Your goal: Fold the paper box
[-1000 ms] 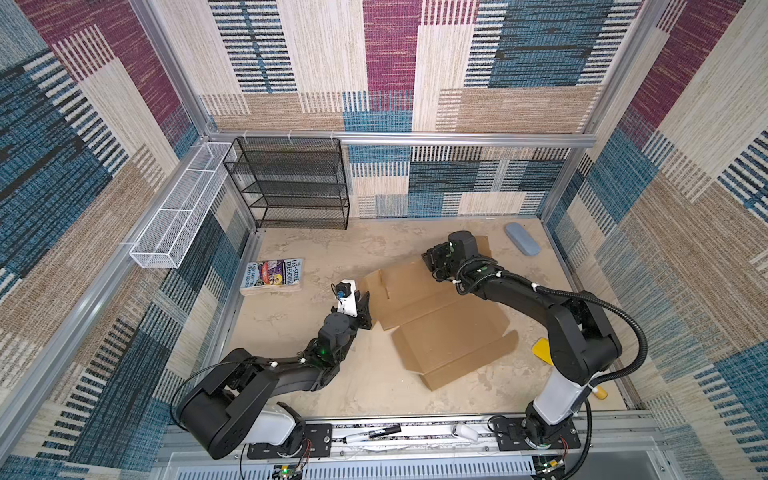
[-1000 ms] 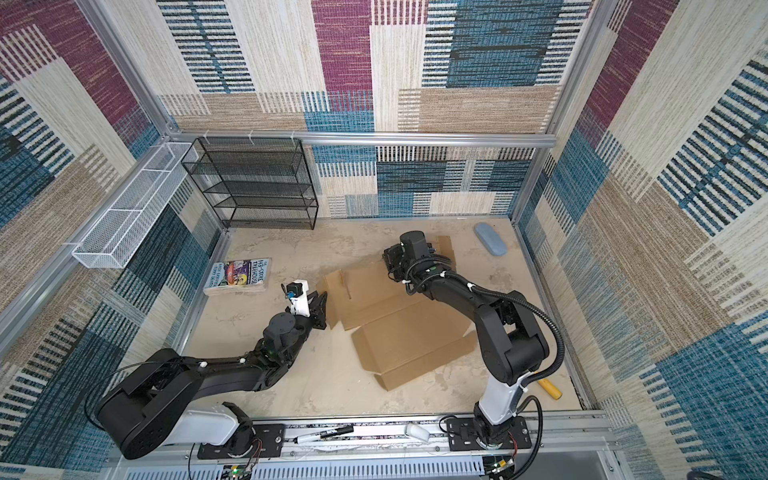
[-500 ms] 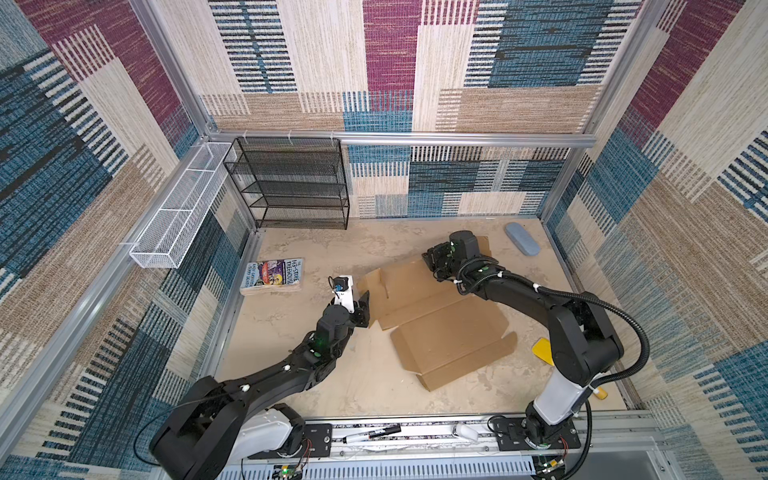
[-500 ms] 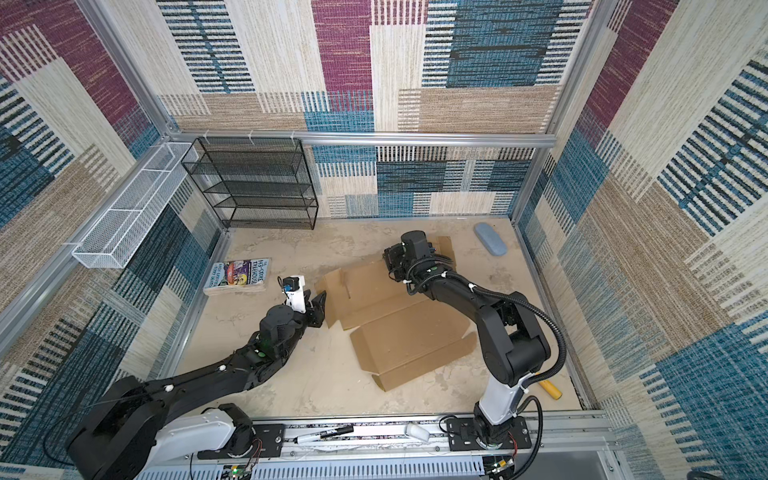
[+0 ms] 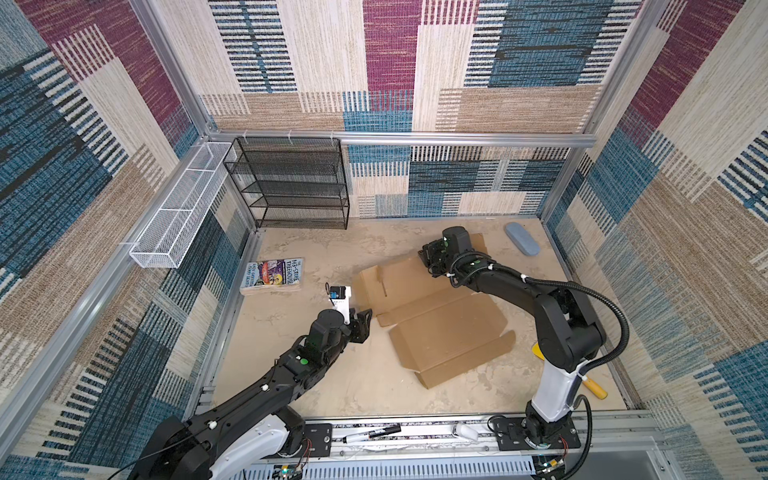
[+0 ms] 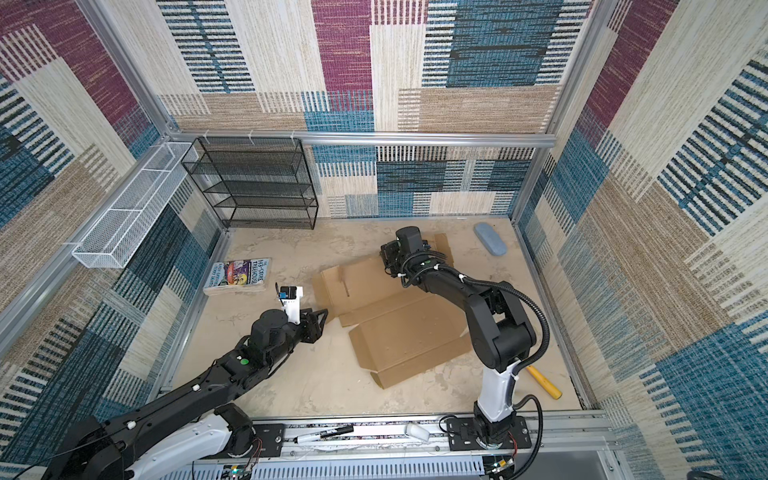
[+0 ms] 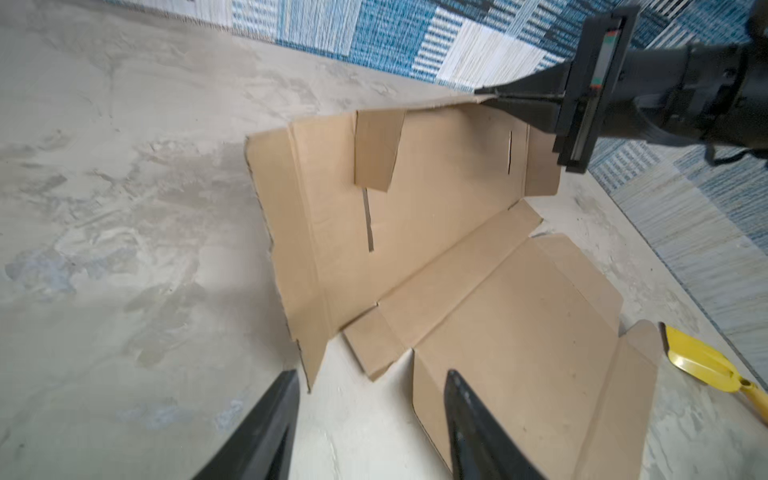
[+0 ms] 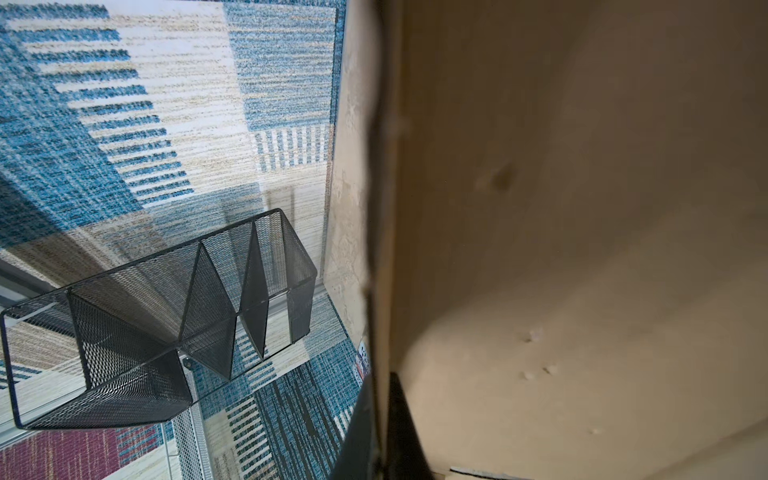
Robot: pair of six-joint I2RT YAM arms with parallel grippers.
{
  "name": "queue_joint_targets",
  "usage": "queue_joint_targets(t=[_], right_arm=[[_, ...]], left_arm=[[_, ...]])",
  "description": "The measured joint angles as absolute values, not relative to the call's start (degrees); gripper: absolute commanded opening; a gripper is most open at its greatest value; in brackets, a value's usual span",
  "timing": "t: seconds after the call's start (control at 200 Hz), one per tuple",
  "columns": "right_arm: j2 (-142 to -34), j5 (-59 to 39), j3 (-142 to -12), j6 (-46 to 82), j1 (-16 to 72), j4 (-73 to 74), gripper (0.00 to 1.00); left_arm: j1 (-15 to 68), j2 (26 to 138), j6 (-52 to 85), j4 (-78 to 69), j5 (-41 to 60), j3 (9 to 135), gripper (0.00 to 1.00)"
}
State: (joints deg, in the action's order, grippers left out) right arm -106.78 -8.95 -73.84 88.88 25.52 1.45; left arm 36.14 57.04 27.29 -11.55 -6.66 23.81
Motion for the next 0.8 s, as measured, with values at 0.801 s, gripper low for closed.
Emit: queue_joint_targets(t=[0.801], right_arm=[[-109.1,-9.1,-76.3,89.1,25.5,0.1,0.06]], left_arm=[[36.1,85.9,35.6,-22.1,3.4,30.8,0.64]])
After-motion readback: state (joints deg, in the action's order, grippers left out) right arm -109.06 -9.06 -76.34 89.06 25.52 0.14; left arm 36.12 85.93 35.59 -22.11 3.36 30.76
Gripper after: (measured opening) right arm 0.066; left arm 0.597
